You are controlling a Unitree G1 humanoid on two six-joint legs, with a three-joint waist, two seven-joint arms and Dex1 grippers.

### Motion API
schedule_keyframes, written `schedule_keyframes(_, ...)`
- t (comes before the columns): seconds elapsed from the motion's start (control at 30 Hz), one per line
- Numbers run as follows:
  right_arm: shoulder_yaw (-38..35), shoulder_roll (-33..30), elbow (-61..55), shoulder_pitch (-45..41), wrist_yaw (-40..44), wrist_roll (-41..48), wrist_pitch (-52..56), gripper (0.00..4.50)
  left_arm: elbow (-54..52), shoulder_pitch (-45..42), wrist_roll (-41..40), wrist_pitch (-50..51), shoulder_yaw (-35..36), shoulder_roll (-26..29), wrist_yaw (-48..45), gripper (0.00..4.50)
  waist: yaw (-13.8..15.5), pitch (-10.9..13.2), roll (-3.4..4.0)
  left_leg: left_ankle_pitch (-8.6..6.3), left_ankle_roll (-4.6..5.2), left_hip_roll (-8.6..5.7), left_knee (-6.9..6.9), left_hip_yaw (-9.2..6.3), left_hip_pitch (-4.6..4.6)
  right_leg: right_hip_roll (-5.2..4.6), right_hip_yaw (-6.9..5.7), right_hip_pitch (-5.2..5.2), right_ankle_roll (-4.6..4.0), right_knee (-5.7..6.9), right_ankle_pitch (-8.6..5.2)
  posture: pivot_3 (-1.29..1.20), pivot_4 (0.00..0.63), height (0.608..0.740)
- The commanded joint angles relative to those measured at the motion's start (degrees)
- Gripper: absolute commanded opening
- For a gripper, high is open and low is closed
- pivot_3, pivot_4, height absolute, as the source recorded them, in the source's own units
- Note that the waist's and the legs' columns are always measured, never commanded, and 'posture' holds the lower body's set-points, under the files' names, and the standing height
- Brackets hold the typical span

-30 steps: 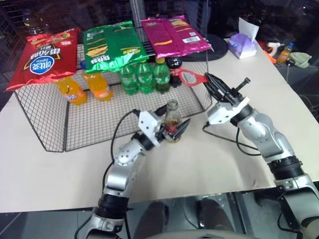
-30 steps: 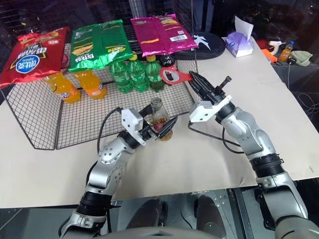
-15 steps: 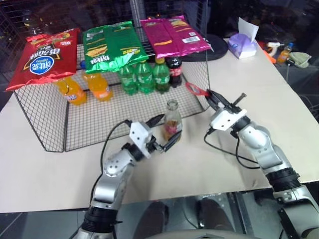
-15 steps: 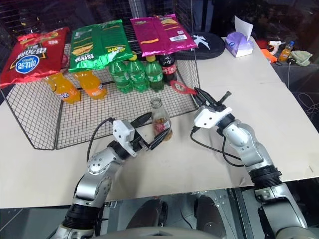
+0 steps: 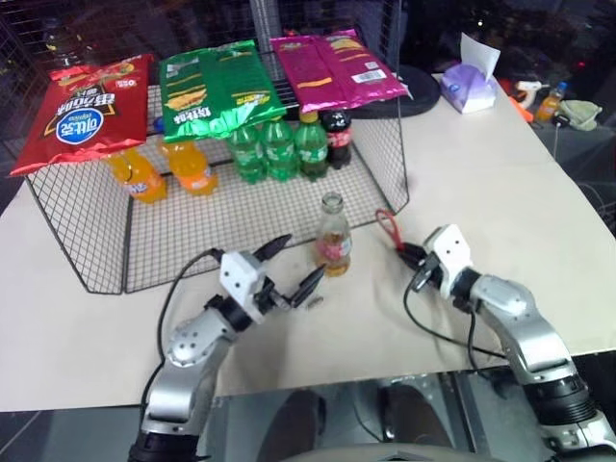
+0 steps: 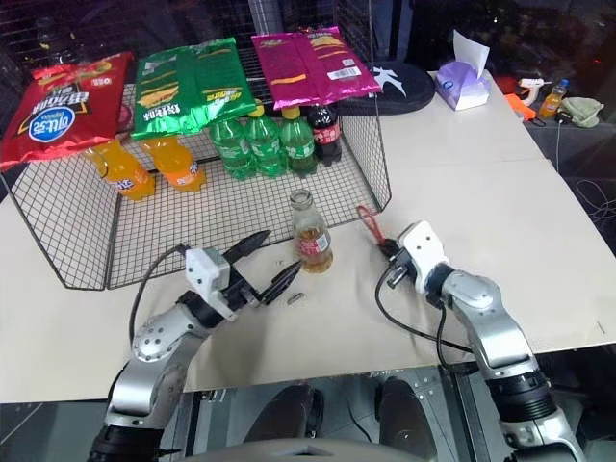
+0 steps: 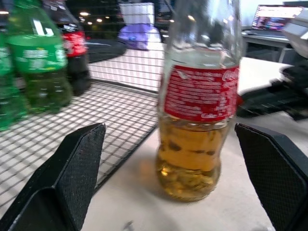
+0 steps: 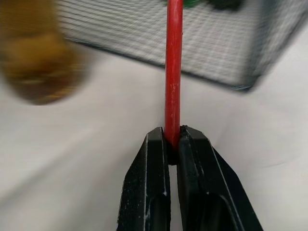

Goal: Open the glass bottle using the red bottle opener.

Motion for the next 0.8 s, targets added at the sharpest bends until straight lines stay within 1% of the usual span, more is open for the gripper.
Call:
schedule_keyframes(0.03,-0.83,-1.79,-6.69,1.53,3.43,6.41,7.08,0.84,-3.02,2.69,-2.37,1.29,3.82,1.48,0.61,4.50,0.06,0.00,0.00,-0.02,0.04,0.00,-0.02,-0.01,0.00,-0.02,-0.01,0.00,0.00,-0.02,0.00,0.00,0.150,0.740)
schedule_keyframes(0.13,-1.33,-3.25,-7.45,2.68,3.61,6.96,8.84,1.90,-2.56,5.52,-1.24,2.01,5.50,3.42,0.32,4.50,0.06,0.00,0.00,-0.08,0.14,-0.02,-0.02,-0.01,0.01,0.02,-0.03,0.02,0.00,-0.02,0.00,0.00,0.150,0.740)
schedule_keyframes(0.23,-3.16,-4.35,-7.01,3.71,3.43,7.82,9.57,3.52,-0.79,7.36,-0.49,1.30,7.96,4.59,0.77,4.50,0.17,0.01,-0.02,-0.09,0.15,-0.04,-0.02,-0.01,0.00,0.04,-0.05,0.01,0.00,-0.04,0.00,0.00,0.150,0.740)
schedule_keyframes(0.27,-3.92,-4.84,-6.68,4.13,3.58,7.95,9.46,3.92,-0.06,8.09,0.41,0.65,8.47,5.07,0.72,4.50,0.19,0.01,-0.03,-0.08,0.15,-0.05,-0.02,-0.02,0.00,0.03,-0.07,0.02,0.00,-0.03,0.00,0.00,0.150,0.740)
schedule_keyframes(0.3,-5.12,-5.15,-6.06,4.86,3.15,7.52,8.58,4.43,0.31,8.80,1.05,0.11,8.77,5.32,0.58,4.50,0.19,0.01,-0.02,-0.08,0.15,-0.05,-0.02,-0.03,0.00,0.04,-0.08,0.02,0.00,-0.03,0.00,0.00,0.150,0.740)
schedule_keyframes(0.37,-7.24,-6.08,-5.10,6.49,3.15,7.25,7.38,4.43,0.21,10.79,1.76,-0.56,9.21,5.60,0.24,4.50,0.20,0.01,-0.03,-0.08,0.15,-0.05,-0.02,-0.02,0.01,0.04,-0.08,0.03,0.00,-0.03,0.00,0.00,0.150,0.740)
schedule_keyframes(0.47,-9.83,-7.59,-4.26,10.04,5.52,7.21,3.16,4.43,-0.10,13.09,2.83,-0.68,9.56,5.67,0.65,4.50,0.28,0.00,-0.04,-0.08,0.13,-0.06,-0.03,-0.02,-0.02,0.02,-0.08,0.04,0.01,-0.11,0.00,0.00,0.150,0.740)
schedule_keyframes(0.57,-13.71,-6.23,-1.31,12.65,7.44,6.84,-7.19,4.43,0.40,14.68,5.95,-1.24,10.01,5.67,2.55,4.50,0.29,0.00,-0.05,-0.11,0.19,-0.06,-0.04,-0.05,0.01,0.02,-0.13,0.10,0.01,-0.14,0.00,0.00,0.150,0.740)
schedule_keyframes(0.63,-14.54,-6.15,0.33,13.49,9.18,5.97,-12.79,4.43,0.87,14.92,6.99,-0.81,10.27,5.77,3.46,4.50,0.22,0.00,-0.04,-0.12,0.20,-0.04,-0.04,-0.04,0.04,0.03,-0.11,0.11,0.01,-0.12,0.00,0.00,0.150,0.740)
schedule_keyframes(0.73,-15.56,-5.81,2.96,14.20,12.16,6.98,-17.65,4.43,0.71,15.21,7.24,-0.89,10.13,6.17,3.03,4.50,0.12,0.01,-0.04,-0.12,0.21,-0.04,-0.04,-0.02,0.08,0.04,-0.10,0.12,0.01,-0.09,0.00,0.00,0.150,0.740)
schedule_keyframes(0.8,-15.44,-6.00,5.19,14.30,13.40,6.06,-20.88,4.43,0.44,15.51,6.99,-1.12,9.96,6.23,2.54,4.50,0.08,0.00,-0.04,-0.12,0.21,-0.02,-0.04,-0.02,0.11,0.05,-0.09,0.13,0.01,-0.07,0.00,0.00,0.150,0.740)
